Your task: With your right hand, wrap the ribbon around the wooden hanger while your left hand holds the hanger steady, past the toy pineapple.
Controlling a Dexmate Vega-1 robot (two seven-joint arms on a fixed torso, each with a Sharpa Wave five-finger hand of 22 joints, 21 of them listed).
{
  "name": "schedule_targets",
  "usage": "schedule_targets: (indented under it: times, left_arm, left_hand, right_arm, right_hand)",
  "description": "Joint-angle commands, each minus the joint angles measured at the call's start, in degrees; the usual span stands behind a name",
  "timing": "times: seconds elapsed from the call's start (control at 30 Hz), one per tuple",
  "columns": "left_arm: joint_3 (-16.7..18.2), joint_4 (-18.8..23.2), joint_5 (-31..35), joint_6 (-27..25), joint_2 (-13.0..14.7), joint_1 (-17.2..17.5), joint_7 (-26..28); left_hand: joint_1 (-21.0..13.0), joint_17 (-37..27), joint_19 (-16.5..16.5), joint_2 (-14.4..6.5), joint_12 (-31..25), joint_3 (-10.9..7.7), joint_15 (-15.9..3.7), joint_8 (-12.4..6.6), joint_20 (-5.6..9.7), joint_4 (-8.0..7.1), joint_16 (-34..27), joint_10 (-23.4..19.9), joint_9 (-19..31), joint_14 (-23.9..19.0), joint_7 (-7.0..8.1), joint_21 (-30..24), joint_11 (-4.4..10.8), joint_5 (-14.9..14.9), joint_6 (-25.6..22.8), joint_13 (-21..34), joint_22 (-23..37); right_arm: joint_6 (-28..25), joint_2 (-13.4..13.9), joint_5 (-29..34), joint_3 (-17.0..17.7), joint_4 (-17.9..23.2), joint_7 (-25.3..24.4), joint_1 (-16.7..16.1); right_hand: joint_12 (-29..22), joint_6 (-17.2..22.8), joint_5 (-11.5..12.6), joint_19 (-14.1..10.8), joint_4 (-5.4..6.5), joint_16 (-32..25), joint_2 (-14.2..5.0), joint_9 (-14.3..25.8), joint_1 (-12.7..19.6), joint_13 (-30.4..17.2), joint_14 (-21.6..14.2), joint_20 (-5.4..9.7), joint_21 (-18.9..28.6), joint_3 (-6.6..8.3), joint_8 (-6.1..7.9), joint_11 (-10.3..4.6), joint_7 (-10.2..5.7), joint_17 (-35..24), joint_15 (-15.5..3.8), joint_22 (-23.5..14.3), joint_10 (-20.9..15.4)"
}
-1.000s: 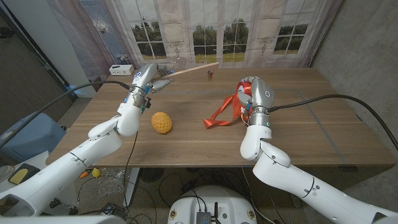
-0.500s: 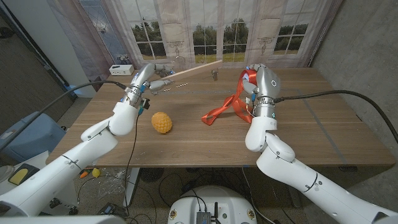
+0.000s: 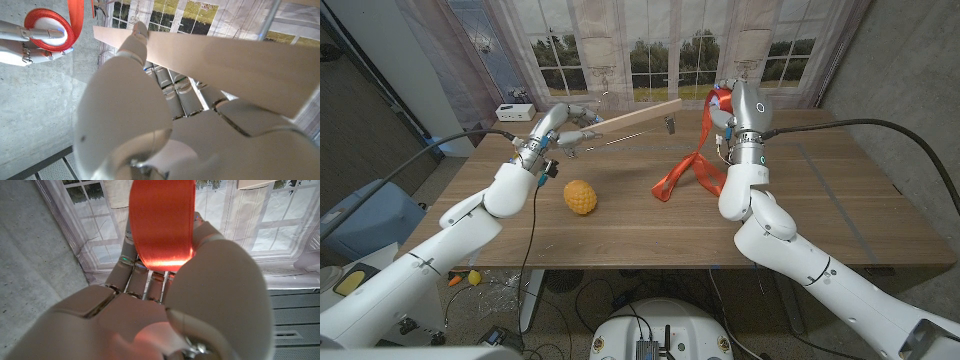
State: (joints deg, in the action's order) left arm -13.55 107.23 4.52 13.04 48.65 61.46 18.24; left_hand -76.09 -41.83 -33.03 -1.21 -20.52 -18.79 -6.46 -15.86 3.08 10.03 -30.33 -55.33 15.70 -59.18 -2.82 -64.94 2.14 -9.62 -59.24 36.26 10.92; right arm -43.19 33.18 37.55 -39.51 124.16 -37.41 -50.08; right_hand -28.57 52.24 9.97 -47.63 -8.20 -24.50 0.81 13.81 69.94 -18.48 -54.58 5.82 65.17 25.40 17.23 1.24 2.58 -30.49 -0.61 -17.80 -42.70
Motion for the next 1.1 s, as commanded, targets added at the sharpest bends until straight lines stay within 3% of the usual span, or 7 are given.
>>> schedule_targets:
  times: [0.03, 0.27, 0.67, 0.87, 1.1]
  left_arm:
    - [1.12, 0.92, -2.46, -0.34, 0.97, 0.7, -4.27]
    - [0.7, 1.03, -3.32, -2.37, 1.72, -1.14, -7.13]
    - [-1.35, -0.25, -8.23, -1.97, 2.42, -5.39, -13.85]
    - [-2.0, 0.68, -7.79, -3.88, 2.61, -6.36, -14.03]
    - [-2.61, 1.47, -7.4, -6.72, 2.45, -7.17, -13.47]
  left_hand:
    - [-5.85, -0.16, 0.26, -6.02, 0.4, -1.42, -6.62, -0.11, 1.4, -0.78, 0.04, -0.52, 0.24, -3.43, -1.37, -0.61, 0.02, -0.5, -1.23, 0.08, -0.05]
    - [-5.83, -0.28, 0.31, -5.99, 0.59, -1.52, -6.62, -0.05, 1.38, -0.79, 0.18, -0.59, 0.34, -3.39, -1.39, -0.85, -0.05, -0.51, -1.3, 0.07, -0.13]
    - [-5.77, -0.46, 0.43, -5.91, 0.83, -1.67, -6.52, 0.11, 1.32, -0.79, 0.41, -0.69, 0.45, -3.41, -1.52, -1.25, -0.18, -0.5, -1.38, 0.23, -0.25]
    - [-5.78, -0.55, 0.53, -5.87, 0.97, -1.77, -6.6, 0.19, 1.33, -0.77, 0.48, -0.58, 0.51, -3.53, -1.51, -1.43, -0.22, -0.5, -1.4, 0.38, -0.3]
    - [-5.79, -0.69, 0.62, -5.82, 1.12, -1.89, -6.62, 0.28, 1.33, -0.74, 0.61, -0.68, 0.66, -3.58, -1.51, -1.66, -0.31, -0.5, -1.41, 0.49, -0.36]
  right_arm:
    - [1.59, -1.28, 4.16, -0.1, -1.8, 5.42, 4.42]
    - [1.62, -2.23, 7.44, -1.98, -2.65, 9.32, 7.58]
    - [6.32, -3.51, 10.37, -3.08, -4.42, 11.95, 10.48]
    - [9.21, -3.13, 11.86, -2.88, -3.47, 12.22, 10.12]
    - [12.0, -1.96, 14.34, -1.98, -0.61, 11.58, 7.37]
  right_hand:
    - [0.06, 0.74, 0.01, -0.46, 0.01, -0.07, -10.5, 0.09, 11.18, -0.26, -8.01, 6.44, 0.47, 0.66, -0.01, 2.8, 0.56, -0.22, -12.26, 0.04, -3.26]
    - [0.22, 0.73, -0.02, -0.4, -0.04, -0.05, -10.5, -0.03, 11.23, -0.39, -8.14, 6.46, 0.79, 0.76, -0.21, 2.69, 0.63, -0.25, -12.24, 0.35, -3.26]
    - [0.38, 0.91, -0.03, -0.24, -0.01, 0.02, -10.49, -0.18, 11.17, -0.64, -8.19, 6.46, 1.22, 0.87, -0.42, 2.62, 0.39, -0.31, -12.21, 0.81, -3.39]
    - [0.46, 1.01, -0.03, -0.15, 0.02, 0.06, -10.51, -0.23, 11.14, -0.74, -8.2, 6.47, 1.39, 0.92, -0.49, 2.47, 0.35, -0.34, -12.18, 0.99, -3.39]
    - [0.56, 1.09, -0.03, -0.01, 0.0, 0.05, -10.48, -0.32, 11.14, -0.9, -8.29, 6.49, 1.68, 0.99, -0.63, 2.43, 0.25, -0.44, -12.22, 1.31, -3.49]
